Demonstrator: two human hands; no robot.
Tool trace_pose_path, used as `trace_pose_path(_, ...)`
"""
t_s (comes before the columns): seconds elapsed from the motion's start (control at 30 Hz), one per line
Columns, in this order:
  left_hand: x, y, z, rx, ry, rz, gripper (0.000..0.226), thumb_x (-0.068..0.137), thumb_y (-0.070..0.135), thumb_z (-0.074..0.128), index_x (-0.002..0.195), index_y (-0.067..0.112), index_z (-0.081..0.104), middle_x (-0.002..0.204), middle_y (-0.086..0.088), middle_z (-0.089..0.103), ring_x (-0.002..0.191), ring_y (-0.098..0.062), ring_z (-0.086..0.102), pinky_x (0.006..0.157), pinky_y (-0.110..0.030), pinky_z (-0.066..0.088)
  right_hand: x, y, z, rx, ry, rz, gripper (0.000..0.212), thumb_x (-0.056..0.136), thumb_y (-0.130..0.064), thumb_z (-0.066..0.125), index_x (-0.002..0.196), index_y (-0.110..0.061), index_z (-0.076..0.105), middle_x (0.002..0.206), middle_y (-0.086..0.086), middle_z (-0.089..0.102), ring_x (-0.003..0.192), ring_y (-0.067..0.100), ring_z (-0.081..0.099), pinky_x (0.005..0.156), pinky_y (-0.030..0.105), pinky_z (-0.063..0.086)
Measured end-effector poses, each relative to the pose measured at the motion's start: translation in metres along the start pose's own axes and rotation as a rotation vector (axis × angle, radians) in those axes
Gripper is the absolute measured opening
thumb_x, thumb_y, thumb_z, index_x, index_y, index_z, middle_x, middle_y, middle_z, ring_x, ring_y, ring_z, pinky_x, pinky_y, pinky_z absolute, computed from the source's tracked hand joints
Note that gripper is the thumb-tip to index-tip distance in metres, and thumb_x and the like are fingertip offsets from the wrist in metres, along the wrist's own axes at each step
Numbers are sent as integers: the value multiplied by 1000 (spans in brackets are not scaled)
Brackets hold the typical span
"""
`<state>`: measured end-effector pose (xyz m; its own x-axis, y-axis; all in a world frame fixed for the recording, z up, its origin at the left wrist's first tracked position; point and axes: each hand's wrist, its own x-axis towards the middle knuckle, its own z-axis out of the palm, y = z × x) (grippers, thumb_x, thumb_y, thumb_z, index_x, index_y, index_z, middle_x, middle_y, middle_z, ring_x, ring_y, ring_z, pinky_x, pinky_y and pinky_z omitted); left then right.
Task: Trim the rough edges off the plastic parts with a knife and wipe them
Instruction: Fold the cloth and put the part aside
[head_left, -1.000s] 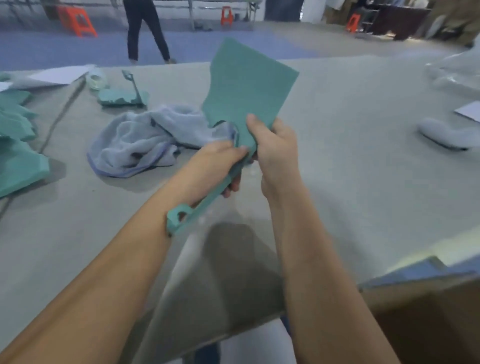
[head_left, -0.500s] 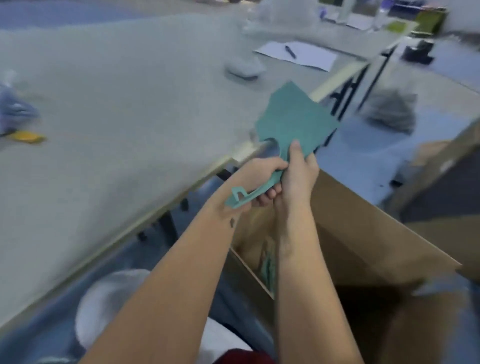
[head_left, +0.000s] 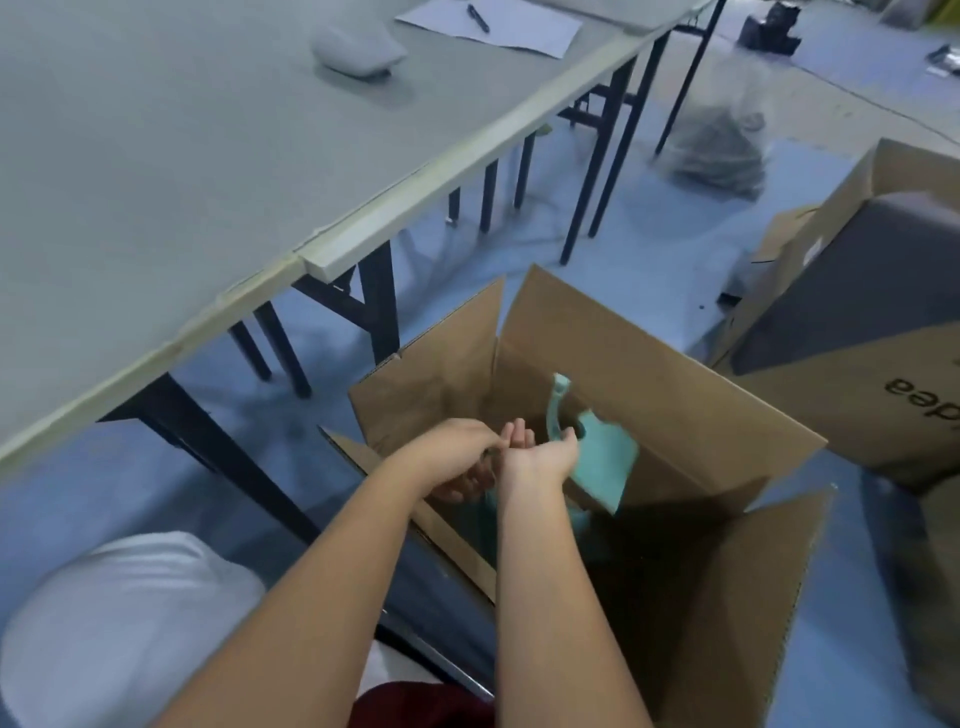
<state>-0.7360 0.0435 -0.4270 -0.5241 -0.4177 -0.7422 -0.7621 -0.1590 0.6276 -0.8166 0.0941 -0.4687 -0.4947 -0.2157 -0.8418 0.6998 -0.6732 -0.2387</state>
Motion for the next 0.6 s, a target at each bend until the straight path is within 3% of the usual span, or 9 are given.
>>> trace_pose_path(0.1,-5,2,-13,92,75,207,19,98,30,46,100,22,62,81,1,64,67,-12,60,50,-21,45,-16,9,19,-70,-87,-1,45,100,-33,43,138,-8,45,134,10,54,118,24,57,90,32,44)
trace_pose_path(0.17,-15,10,-25,120,135,318,19,98,27,44,94,19,62,78,1,63,62,-9,58,52,-22,45,-36,16,40,-193,-174,-83,28,100,-25,43,122,-15,56,117,5,61,97,18,61,76,25,44)
trace_pose_path(0.27,-44,25,-60,143,260,508,24,98,21,40,80,23,57,66,5,57,48,-3,50,45,-16,39,-85,34,80,-340,-359,-187,11,95,-19,49,101,-14,58,78,-1,56,60,12,49,47,21,37)
trace_pose_path(0.33,-75,31,-93,132,358,643,24,98,17,39,83,20,57,64,8,54,48,-1,47,45,-14,36,-126,57,105,-403,-509,-266,9,95,-15,50,92,-12,58,68,-1,52,52,11,44,45,22,35)
trace_pose_path(0.43,-131,23,-152,117,619,826,24,94,13,40,77,23,54,64,12,56,57,2,48,54,-18,37,-196,112,133,-444,-807,-341,22,97,-10,43,80,-13,56,59,-1,49,46,10,44,45,21,32)
trace_pose_path(0.53,-182,-9,-204,-22,796,868,24,80,11,38,92,13,59,80,-9,64,70,-15,56,63,-29,44,-258,179,139,-576,-1076,-269,21,95,-9,44,78,-14,56,56,0,48,45,11,42,41,19,32)
trace_pose_path(0.6,-210,-43,-233,-111,919,821,31,82,8,38,104,9,59,76,-12,63,65,-22,56,61,-32,45,-289,228,134,-792,-1248,-244,18,92,-8,47,77,-13,56,59,3,51,47,13,42,44,23,33)
